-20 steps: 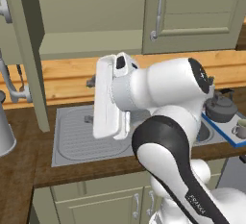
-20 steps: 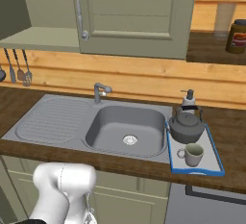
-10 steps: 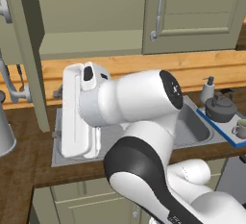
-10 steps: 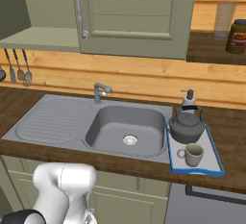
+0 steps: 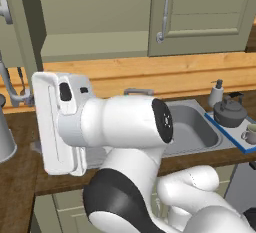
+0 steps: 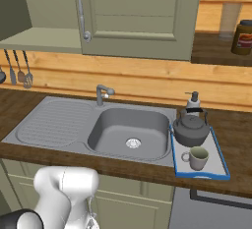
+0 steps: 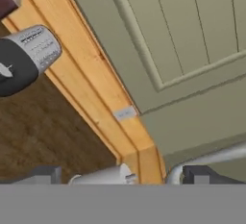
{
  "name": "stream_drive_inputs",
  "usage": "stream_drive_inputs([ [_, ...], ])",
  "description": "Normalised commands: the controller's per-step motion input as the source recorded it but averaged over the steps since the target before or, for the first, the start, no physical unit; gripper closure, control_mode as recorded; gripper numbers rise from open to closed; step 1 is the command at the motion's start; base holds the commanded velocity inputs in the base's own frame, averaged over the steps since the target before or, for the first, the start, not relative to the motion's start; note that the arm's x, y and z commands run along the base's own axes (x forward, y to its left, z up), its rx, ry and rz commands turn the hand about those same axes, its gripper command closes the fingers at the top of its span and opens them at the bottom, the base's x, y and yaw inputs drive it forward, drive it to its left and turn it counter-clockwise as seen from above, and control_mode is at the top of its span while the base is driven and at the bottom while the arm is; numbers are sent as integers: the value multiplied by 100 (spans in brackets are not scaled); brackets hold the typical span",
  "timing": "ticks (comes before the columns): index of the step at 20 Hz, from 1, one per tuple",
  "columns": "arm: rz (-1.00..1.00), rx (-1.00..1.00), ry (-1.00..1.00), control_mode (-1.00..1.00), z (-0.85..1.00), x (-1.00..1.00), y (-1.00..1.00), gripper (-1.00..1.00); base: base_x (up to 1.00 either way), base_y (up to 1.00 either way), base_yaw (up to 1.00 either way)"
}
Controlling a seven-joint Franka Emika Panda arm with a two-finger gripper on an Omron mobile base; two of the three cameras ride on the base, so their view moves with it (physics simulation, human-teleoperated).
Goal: Pick the kettle from the counter and place it on the tray. Then pick the mug from the cabinet and place it on the tray. Then close the cabinet doors.
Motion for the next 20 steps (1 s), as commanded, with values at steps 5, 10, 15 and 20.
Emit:
stream_drive_inputs([
  [5, 3, -17, -45, -100, 0, 13, 60, -100, 0, 0, 0],
  [10, 0, -9, -9, -100, 0, 51, 42, -100, 0, 0, 0],
  [15, 0, -5, -10, -100, -3, 35, 35, -100, 0, 0, 0],
  [20, -15, -8, -1, -100, -12, 42, -4, -100, 0, 0, 0],
])
